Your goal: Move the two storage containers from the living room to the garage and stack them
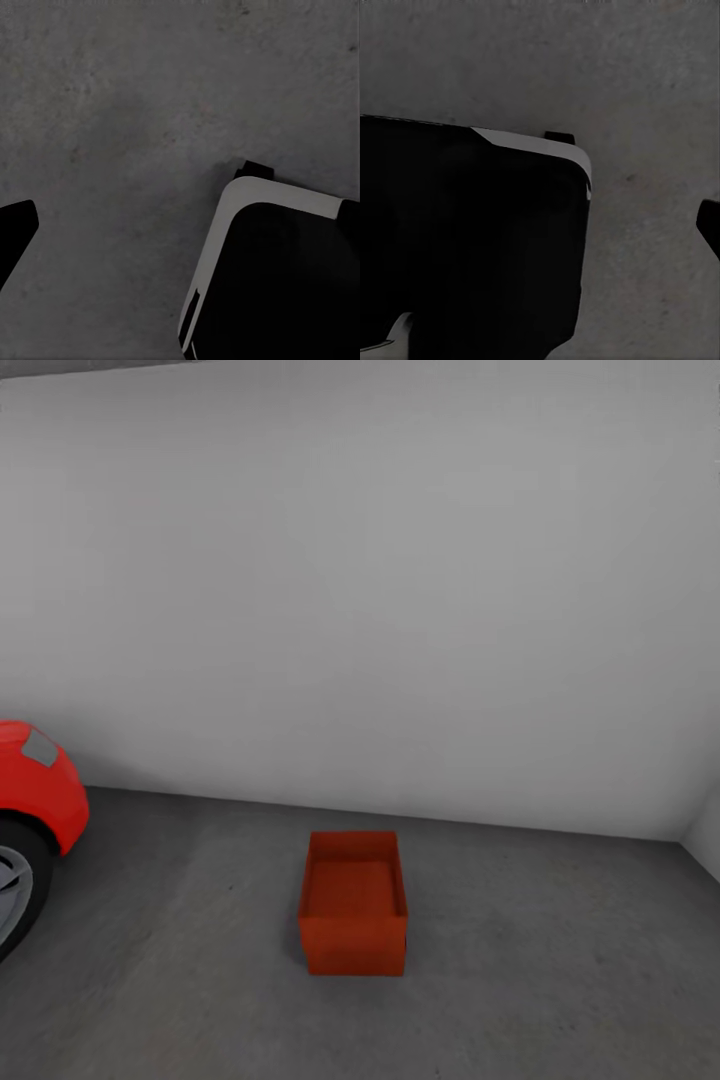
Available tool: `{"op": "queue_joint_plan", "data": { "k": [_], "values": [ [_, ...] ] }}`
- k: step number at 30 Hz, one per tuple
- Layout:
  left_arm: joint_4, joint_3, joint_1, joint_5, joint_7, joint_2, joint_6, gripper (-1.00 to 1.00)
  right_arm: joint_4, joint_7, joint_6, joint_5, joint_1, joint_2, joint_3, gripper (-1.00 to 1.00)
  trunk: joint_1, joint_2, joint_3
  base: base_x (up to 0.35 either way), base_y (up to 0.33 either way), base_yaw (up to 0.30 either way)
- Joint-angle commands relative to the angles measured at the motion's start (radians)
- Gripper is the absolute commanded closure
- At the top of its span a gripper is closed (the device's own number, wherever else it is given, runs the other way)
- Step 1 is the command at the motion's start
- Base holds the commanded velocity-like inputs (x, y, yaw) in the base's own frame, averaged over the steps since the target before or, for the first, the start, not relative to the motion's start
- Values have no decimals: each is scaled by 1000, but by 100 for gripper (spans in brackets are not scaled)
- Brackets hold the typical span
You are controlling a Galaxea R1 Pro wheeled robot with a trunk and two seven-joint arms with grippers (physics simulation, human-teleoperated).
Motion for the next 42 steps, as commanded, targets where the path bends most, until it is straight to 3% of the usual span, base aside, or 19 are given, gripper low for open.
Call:
{"op": "queue_joint_plan", "data": {
  "k": [1,29,38,42],
  "values": [
    [1,-3,-1,5,2,0,-3,-100,3,-2,-6,-10,-1,0,9,-100,0,-2,0,0,0,0],
    [1,-2,-1,6,1,-1,-3,-100,2,3,-1,-15,-1,-9,6,-100,0,-2,45,0,0,0],
    [3,-3,-1,18,0,-41,-1,-100,2,4,-2,-20,-1,-10,5,-100,0,-2,60,0,0,0],
    [5,-3,-1,21,-1,-42,3,-100,2,4,-3,-21,-1,-10,5,-100,0,-2,66,0,0,0]
  ]
}}
